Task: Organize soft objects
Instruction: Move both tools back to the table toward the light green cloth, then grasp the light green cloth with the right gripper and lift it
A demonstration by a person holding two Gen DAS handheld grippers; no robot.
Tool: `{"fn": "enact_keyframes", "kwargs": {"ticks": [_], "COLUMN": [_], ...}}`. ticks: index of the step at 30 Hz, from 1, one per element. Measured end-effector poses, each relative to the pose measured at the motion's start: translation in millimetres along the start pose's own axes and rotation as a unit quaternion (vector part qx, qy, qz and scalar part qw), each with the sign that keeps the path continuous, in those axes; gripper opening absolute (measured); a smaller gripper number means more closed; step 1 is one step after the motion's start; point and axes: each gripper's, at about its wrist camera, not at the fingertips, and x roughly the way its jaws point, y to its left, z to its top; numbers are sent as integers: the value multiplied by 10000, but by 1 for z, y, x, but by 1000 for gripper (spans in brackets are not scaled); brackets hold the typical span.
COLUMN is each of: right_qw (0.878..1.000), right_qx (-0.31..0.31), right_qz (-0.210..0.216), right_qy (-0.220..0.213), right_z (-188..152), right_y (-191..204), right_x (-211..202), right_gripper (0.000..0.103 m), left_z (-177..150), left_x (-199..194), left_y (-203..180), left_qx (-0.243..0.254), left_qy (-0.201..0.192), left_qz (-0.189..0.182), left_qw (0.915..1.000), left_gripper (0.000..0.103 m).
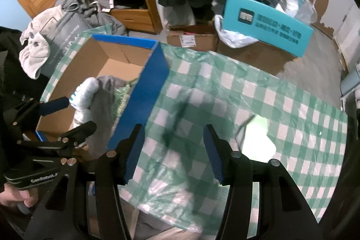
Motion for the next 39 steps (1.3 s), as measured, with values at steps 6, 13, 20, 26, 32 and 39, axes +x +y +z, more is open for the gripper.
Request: {"fn": "enact_keyframes", "kwargs": {"ticks": [6, 13, 20, 26, 32, 39], "right_qw": [9998, 9991, 9974, 9961, 9939, 9898], "right_qx": [184, 409, 681, 790, 897, 1161], "right_qz": [-80, -67, -172, -243, -375, -431], "right_qy": [33, 66, 147, 322, 530, 710], "right_z": [-15, -30, -41, -55, -64, -74], "right_y": [-24, -49, -75, -90, -103, -120], "right_x": [-1, 1, 8, 25, 45, 67], "right_gripper": [53, 53, 53, 53, 53, 53], "left_z": [3, 4, 4, 5, 3, 2], "left_x": [8, 15, 27, 45, 62, 85], "left_y": [-24, -52, -71, -89, -97, -105], "left_qx": [125, 298, 430, 579, 603, 605], "left_qy": [62, 132, 237, 374, 496, 638], "left_qz": [-121, -192, -220, -207, -263, -276], "left_qw": [9998, 9993, 9985, 9974, 9966, 9957], "left_gripper": [79, 79, 79, 79, 79, 79]}}
